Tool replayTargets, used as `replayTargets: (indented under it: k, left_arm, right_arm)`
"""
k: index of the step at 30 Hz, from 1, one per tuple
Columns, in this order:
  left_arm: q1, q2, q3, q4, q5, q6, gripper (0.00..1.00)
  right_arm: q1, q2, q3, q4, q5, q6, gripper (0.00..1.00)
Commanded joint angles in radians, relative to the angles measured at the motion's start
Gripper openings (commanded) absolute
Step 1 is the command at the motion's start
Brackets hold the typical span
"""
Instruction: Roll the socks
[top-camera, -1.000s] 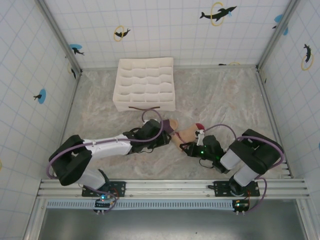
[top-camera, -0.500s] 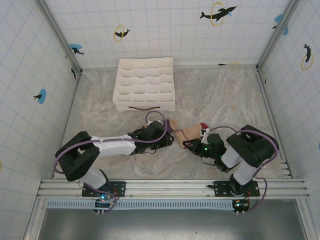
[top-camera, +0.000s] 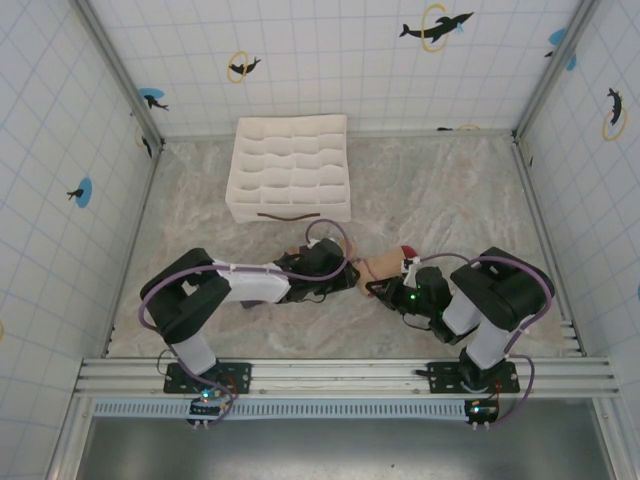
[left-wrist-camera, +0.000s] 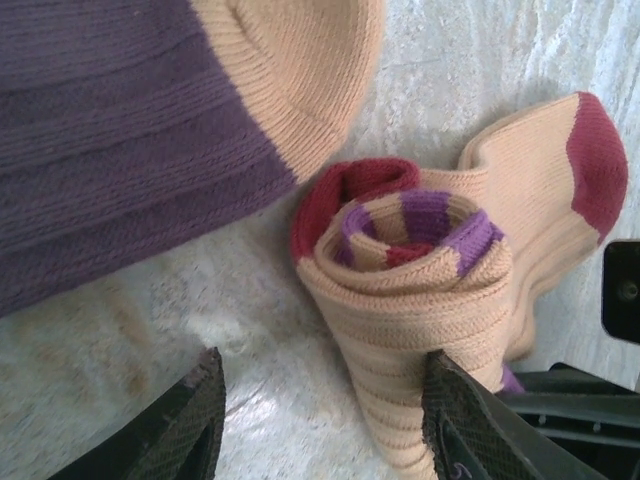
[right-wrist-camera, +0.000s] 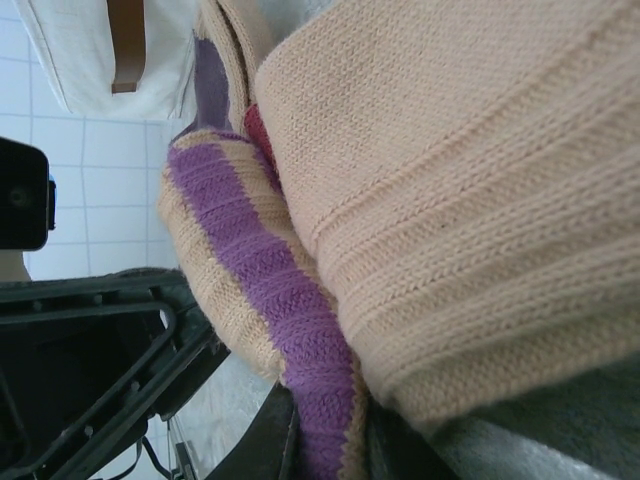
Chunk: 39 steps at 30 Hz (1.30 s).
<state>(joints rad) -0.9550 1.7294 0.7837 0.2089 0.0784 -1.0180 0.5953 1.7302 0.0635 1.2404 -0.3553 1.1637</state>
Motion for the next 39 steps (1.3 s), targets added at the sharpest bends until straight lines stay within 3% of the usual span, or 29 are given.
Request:
replayTargets:
  k: [1,7,21,22,26,30,34,39]
  left_arm:
    - [-0.007,0.042,0.028,0.026,0.013,0.001,0.52]
    - [-0.011,0.083,0.042,0.034,0.001,-0.014,0.49]
    - [-0.004,0.132,0.081,-0.068,-0.068,-0.046,0.20]
    - [-0.002,0.134,0.083,-0.065,-0.066,-0.047,0.21]
    - [-0.001,0.140,0.092,-0.079,-0.046,-0.051,0.51]
    - [-0.002,0.131,0.076,-0.096,-0.049,-0.064,0.62]
    - [-0.001,0.141,0.061,-0.044,-0.035,-0.063,0.62]
    - [-0.002,0.194,0.109,-0.039,-0.016,-0.062,0.51]
  right_arm:
    - [-0.013,0.083,-0.083,-0.372,0.092,0.001,0.00]
    - [-0.015,0.084,-0.088,-0.355,0.084,0.004,0.00]
    - [-0.020,-0.003,-0.087,-0.394,0.081,-0.043,0.00]
    - [-0.021,-0.015,-0.081,-0.412,0.082,-0.053,0.00]
    - [-0.023,-0.029,-0.064,-0.450,0.073,-0.077,0.00]
    - [-0.029,-0.021,-0.056,-0.452,0.061,-0.090,0.00]
    - [-0.031,-0.006,-0.054,-0.432,0.044,-0.092,0.00]
    - [-0.038,0.014,-0.053,-0.408,0.023,-0.093,0.00]
